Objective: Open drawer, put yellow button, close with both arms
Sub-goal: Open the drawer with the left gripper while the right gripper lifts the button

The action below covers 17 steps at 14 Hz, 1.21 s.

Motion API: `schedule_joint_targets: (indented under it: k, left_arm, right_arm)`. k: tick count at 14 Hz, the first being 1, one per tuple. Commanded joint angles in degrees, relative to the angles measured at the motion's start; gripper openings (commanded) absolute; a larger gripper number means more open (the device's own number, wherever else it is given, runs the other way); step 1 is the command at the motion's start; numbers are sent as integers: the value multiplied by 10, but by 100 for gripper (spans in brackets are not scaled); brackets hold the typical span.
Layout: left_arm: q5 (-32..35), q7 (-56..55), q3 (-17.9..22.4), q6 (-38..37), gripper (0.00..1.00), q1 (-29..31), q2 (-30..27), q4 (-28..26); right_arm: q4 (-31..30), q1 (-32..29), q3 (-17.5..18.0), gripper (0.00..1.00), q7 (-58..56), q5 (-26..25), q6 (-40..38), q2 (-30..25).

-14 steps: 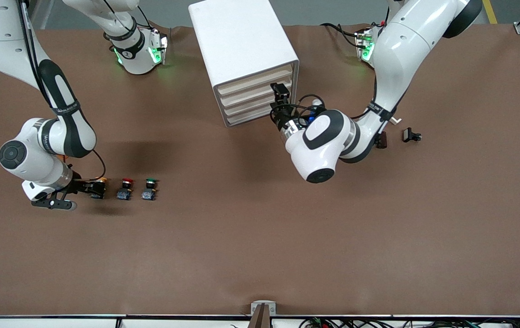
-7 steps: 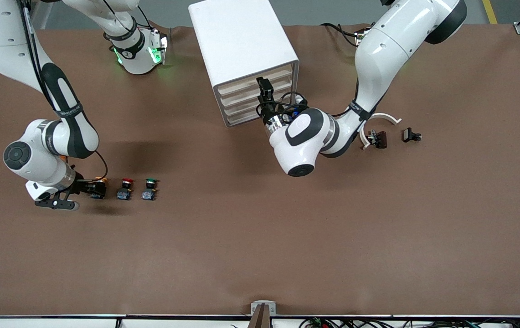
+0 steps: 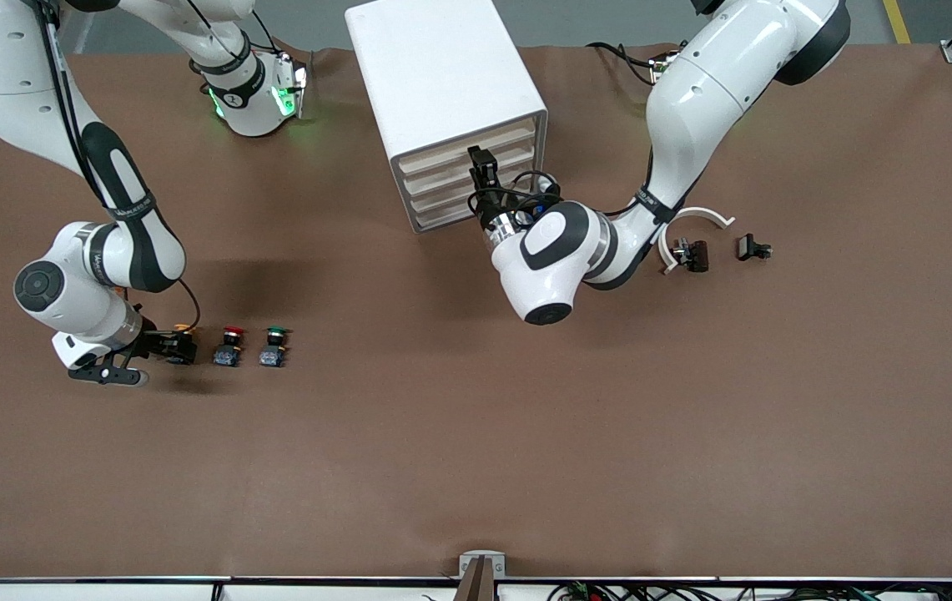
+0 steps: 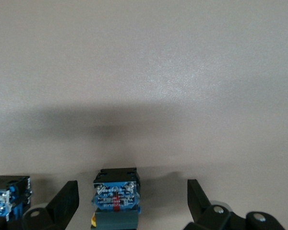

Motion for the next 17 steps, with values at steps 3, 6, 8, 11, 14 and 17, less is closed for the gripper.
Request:
schedule_joint_targets:
  k: [3,6,8,11,14,17]
  left_arm:
    - [-18,-14,1,-2,27,-14,4,11]
    - [-18,-15,2,-2,12,-14,5,11]
    - [-17,-14,3,-1,6,-13,6,11]
    - [-17,-10,12,7,4,-8,5,14]
    - [-18,-10,31,15,4,-5,5,20]
    - [-18,-5,55,16,4,-3,5,34]
  right_arm:
    - [-13,-2,2,63,3,6,9,-3]
    - [-15,-1,2,35,3,14,9,-3]
    - [-15,-1,2,15,3,15,9,-4]
    - [-15,-1,2,0,5,15,3,-6]
    - [-10,3,2,0,6,15,-9,-15]
    - [-1,4,12,0,21,18,-45,-24]
